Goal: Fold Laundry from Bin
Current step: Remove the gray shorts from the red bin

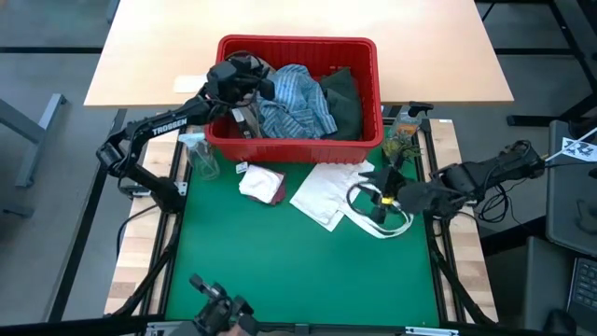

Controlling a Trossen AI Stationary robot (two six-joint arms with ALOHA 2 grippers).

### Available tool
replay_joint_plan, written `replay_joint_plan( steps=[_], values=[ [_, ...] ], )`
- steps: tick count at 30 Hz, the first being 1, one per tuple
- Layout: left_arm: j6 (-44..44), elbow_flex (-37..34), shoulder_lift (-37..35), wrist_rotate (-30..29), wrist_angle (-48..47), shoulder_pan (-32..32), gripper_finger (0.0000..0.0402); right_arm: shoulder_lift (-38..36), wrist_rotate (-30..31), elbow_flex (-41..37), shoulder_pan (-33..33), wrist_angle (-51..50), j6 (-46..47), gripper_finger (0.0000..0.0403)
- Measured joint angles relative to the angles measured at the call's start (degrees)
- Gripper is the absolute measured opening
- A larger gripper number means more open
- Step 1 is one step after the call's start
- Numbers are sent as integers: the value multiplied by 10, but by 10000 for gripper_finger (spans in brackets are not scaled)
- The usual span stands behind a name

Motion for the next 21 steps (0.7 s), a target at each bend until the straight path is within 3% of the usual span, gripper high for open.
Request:
replay_joint_plan(
  steps=[8, 14, 21],
  values=[
    [0, 0, 0, -2, -10, 4, 124, 0, -45, 0, -68, 25, -44, 143],
    [-1, 0, 0, -42, -10, 11, 161, 0, -49, 0, -92, 52, -99, 143],
    [-1, 0, 28, -107, -9, 43, 167, 4, -49, 0, -131, 77, -119, 143]
  ],
)
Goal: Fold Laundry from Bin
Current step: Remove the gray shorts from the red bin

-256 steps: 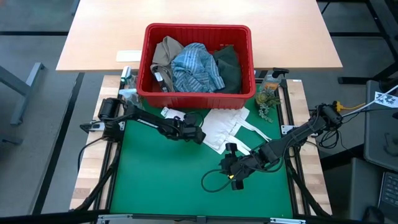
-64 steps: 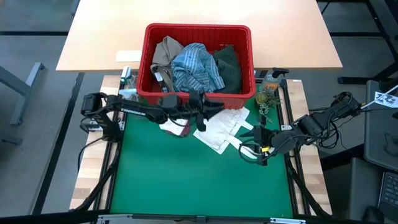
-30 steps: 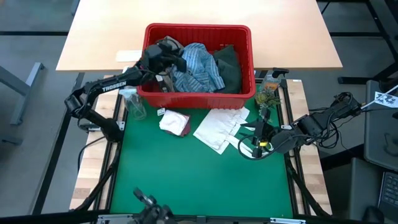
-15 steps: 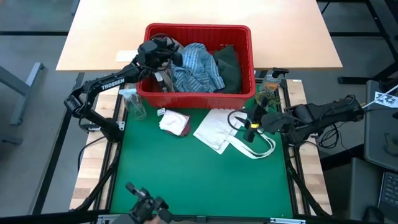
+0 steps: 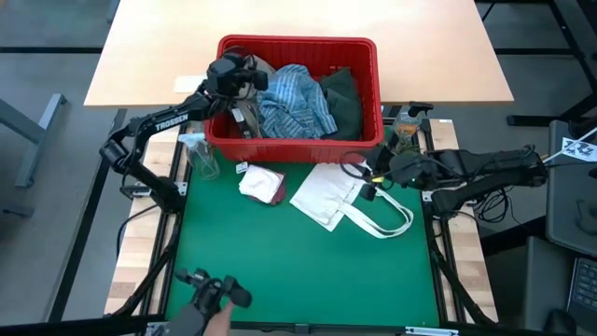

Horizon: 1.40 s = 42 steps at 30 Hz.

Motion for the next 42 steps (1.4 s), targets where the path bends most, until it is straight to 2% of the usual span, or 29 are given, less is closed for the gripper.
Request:
replay_joint_plan(
  steps=[4, 8, 13, 18, 23, 26, 33, 36, 40, 42],
  values=[
    [0, 0, 37, 7, -3, 20, 167, 8, -13, 0, -28, 1, -1, 143],
    [-2, 0, 65, 10, 0, 38, 167, 19, -59, 0, -58, 4, -1, 143],
    [3, 5, 72, 48, 2, 53, 167, 38, -100, 0, -100, 13, -16, 143],
    [1, 92, 74, 77, -106, 70, 167, 57, -137, 0, -134, 39, -16, 143],
    [51, 200, 74, 84, -245, 71, 167, 69, -174, 0, -156, 62, -17, 143],
    [64, 241, 74, 84, -298, 74, 167, 69, -183, 0, -162, 75, -31, 143],
    [49, 252, 79, 91, -390, 80, 167, 68, -189, 0, -160, 103, -58, 143],
    [30, 252, 96, 116, -427, 80, 167, 68, -195, 0, -160, 106, -59, 143],
    [10, 252, 127, 151, -424, 70, 167, 68, -195, 0, -160, 106, -59, 143],
    [11, 252, 148, 152, -426, 63, 167, 68, -195, 0, -160, 106, -59, 143]
  ],
)
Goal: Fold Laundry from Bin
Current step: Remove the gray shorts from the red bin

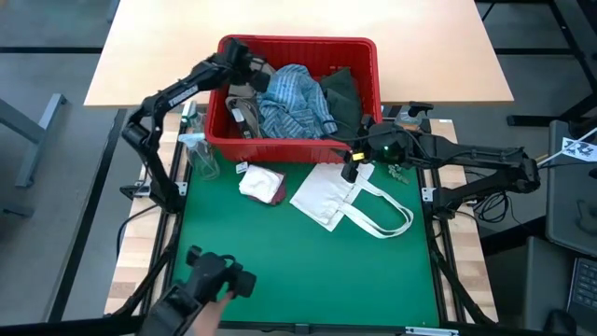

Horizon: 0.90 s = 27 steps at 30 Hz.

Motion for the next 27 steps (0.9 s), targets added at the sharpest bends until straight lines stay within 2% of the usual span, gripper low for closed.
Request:
replay_joint_plan(
  steps=[6, 11, 20, 27],
  values=[
    [-2, 0, 45, -36, 3, -9, 167, 0, 0, 0, 0, -1, -4, 143],
    [-44, 0, 54, -67, 7, -6, 167, 0, 0, 0, 0, -2, -27, 143],
    [-46, 0, 58, -26, 39, 1, 167, 0, 0, 0, 0, -2, -29, 143],
    [-72, 0, 94, -3, 54, 1, 167, 0, -9, 0, 0, -2, -31, 143]
  ],
)
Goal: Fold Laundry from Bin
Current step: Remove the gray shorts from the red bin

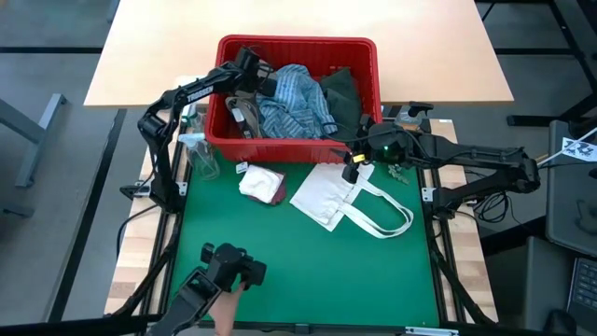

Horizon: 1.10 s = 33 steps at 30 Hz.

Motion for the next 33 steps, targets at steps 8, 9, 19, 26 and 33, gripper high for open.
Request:
replay_joint_plan(
  steps=[8, 9, 19, 26, 33],
  values=[
    [-1, 4, 6, 20, 54, -1, 112, 0, -6, 0, 0, 0, -29, 143],
    [-1, 9, 6, 24, 53, 0, 96, 0, -6, 0, 0, 0, -29, 143],
    [-1, 126, 6, 51, 53, -19, 3, 0, -6, 0, 0, 0, -29, 143],
    [-1, 262, 6, 82, 52, -58, 2, -17, -4, 0, 0, -2, -31, 143],
    [-1, 415, 5, 87, 41, -113, 1, -79, 4, 0, 0, -8, -31, 143]
  ],
)
